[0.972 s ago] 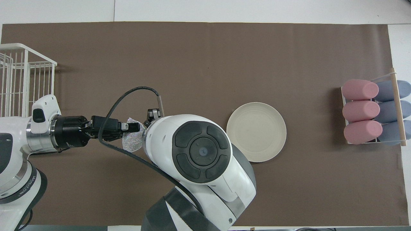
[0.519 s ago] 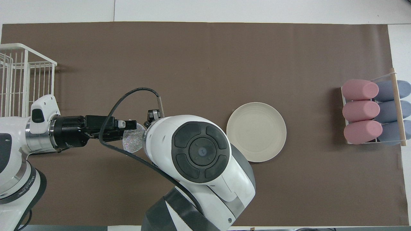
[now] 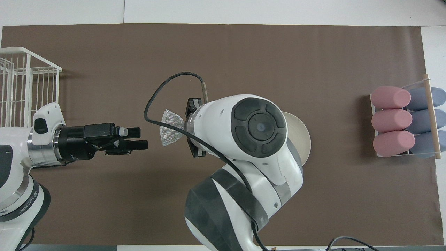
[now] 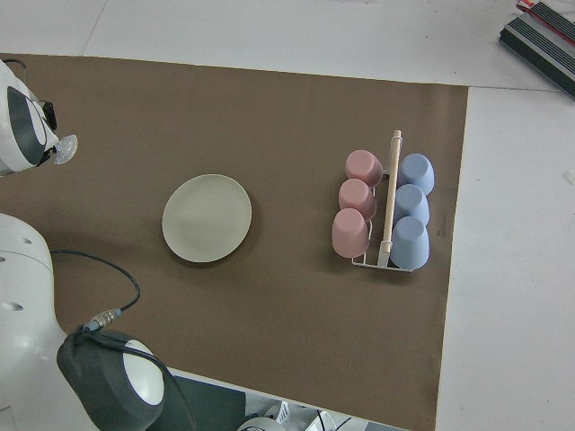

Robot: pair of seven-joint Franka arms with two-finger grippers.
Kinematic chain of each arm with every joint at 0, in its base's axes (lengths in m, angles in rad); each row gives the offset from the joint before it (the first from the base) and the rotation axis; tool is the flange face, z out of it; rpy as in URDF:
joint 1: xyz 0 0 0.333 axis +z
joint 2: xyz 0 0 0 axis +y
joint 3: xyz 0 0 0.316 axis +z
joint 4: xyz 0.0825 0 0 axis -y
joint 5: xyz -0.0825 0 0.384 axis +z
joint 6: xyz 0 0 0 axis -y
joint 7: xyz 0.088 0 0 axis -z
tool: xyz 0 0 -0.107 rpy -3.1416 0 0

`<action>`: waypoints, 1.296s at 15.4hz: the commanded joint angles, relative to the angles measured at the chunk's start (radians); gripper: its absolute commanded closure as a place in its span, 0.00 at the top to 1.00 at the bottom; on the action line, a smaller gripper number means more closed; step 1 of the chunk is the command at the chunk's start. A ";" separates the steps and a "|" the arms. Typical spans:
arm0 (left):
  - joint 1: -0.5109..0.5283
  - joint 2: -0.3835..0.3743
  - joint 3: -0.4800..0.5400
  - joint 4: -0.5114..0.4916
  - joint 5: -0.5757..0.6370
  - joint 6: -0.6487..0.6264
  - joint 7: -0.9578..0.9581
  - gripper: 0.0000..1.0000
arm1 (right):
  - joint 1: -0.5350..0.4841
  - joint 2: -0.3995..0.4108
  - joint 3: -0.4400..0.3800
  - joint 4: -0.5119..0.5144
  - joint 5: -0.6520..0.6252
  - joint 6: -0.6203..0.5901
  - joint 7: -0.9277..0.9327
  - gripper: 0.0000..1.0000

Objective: Wipe plate with sponge
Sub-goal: 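Carry the scrubber onto the white plate with the right gripper, then rub the scrubber around the plate surface with the right gripper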

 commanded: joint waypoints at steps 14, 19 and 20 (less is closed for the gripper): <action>-0.014 -0.016 -0.026 0.087 0.477 0.116 -0.201 1.00 | -0.182 -0.122 0.007 -0.590 0.008 0.276 -0.447 0.00; -0.014 -0.014 -0.088 0.152 0.807 0.159 -0.350 1.00 | -0.206 -0.094 0.005 -0.620 0.008 0.293 -0.550 0.00; -0.014 -0.013 -0.090 0.161 0.856 0.161 -0.373 1.00 | -0.215 -0.094 0.005 -0.624 0.008 0.293 -0.584 0.00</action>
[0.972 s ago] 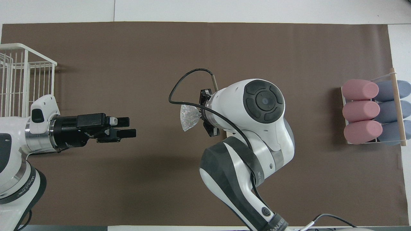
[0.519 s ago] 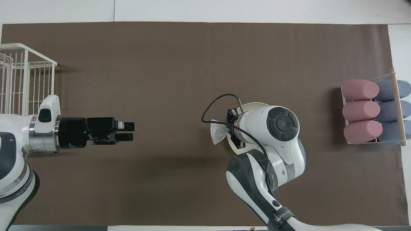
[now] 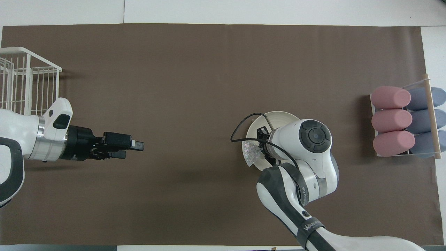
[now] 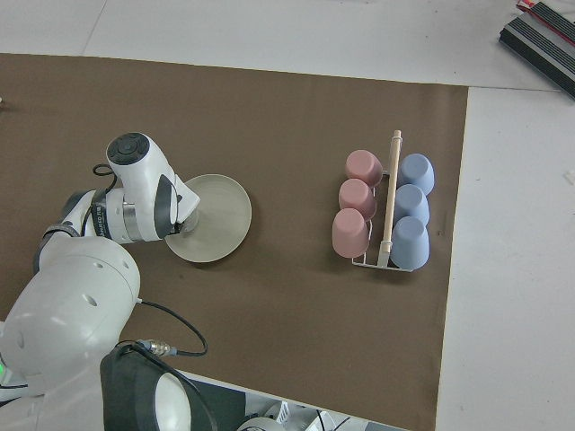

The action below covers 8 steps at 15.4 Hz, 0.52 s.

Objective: Wipe plate with sponge
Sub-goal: 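Rub the scrubber around the plate surface with the right gripper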

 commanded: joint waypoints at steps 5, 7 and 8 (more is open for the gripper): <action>-0.007 -0.005 -0.007 0.022 0.200 0.028 -0.076 1.00 | -0.105 -0.011 0.009 -0.060 0.008 0.032 -0.237 0.00; -0.006 -0.005 -0.007 0.021 0.211 0.032 -0.076 1.00 | -0.127 -0.008 0.009 -0.066 0.008 0.032 -0.300 0.00; -0.006 -0.005 -0.007 0.020 0.212 0.038 -0.076 1.00 | -0.140 -0.006 0.009 -0.066 0.008 0.032 -0.322 0.00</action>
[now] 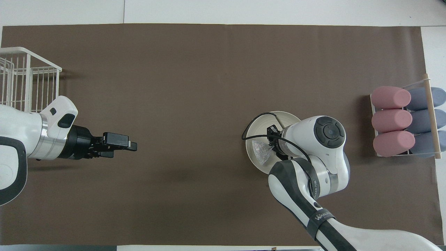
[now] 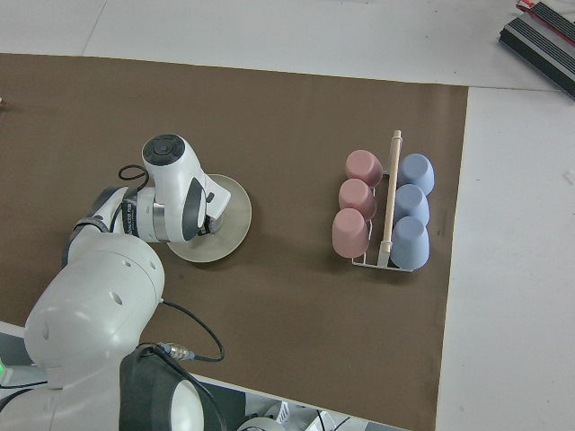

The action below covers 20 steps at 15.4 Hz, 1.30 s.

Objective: Wipe plate with sponge
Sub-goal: 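Rub the scrubber around the plate surface with the right gripper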

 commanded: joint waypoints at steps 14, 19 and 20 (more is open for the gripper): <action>-0.004 -0.006 0.003 -0.008 0.028 0.044 -0.019 1.00 | -0.010 -0.005 0.013 -0.030 0.007 0.028 -0.090 0.00; -0.007 -0.006 0.003 -0.008 0.028 0.044 -0.023 1.00 | 0.099 0.004 0.012 -0.036 0.007 0.088 0.060 0.00; -0.007 -0.005 0.003 -0.008 0.028 0.044 -0.023 1.00 | 0.092 0.004 0.012 -0.036 0.007 0.088 0.053 0.00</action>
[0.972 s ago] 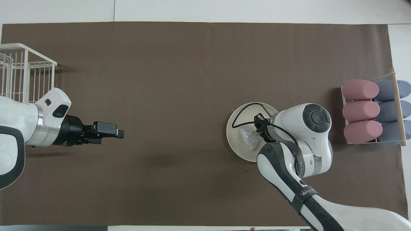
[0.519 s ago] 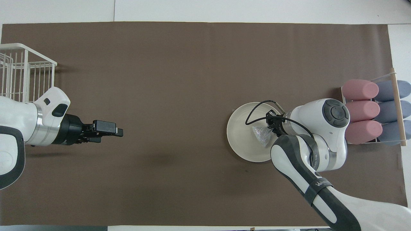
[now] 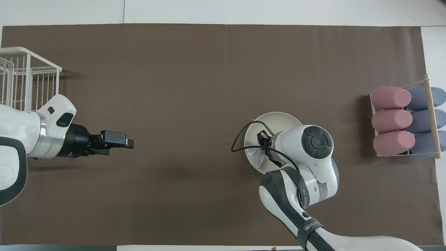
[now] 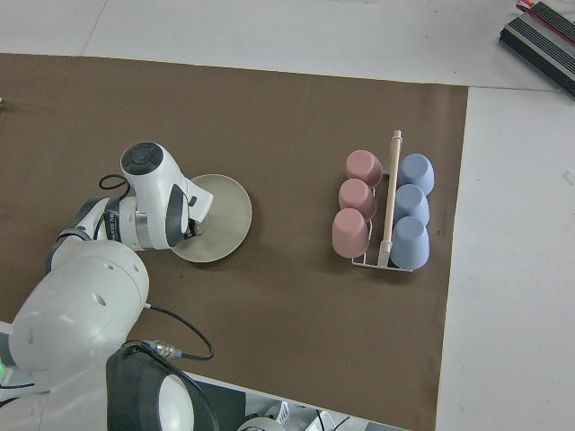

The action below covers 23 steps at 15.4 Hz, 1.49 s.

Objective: Wipe plate with sponge
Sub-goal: 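Rub the scrubber around the plate surface with the right gripper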

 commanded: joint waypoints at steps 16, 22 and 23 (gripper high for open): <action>0.006 0.009 0.010 0.016 -0.074 0.057 -0.085 1.00 | -0.103 0.010 0.004 -0.030 0.007 0.022 -0.180 0.00; 0.023 0.009 0.010 0.013 -0.115 0.094 -0.115 1.00 | -0.030 0.017 0.002 -0.030 0.007 0.037 -0.075 0.00; 0.023 0.009 0.010 0.013 -0.115 0.096 -0.117 1.00 | -0.032 0.019 0.002 -0.024 0.007 0.036 -0.075 0.00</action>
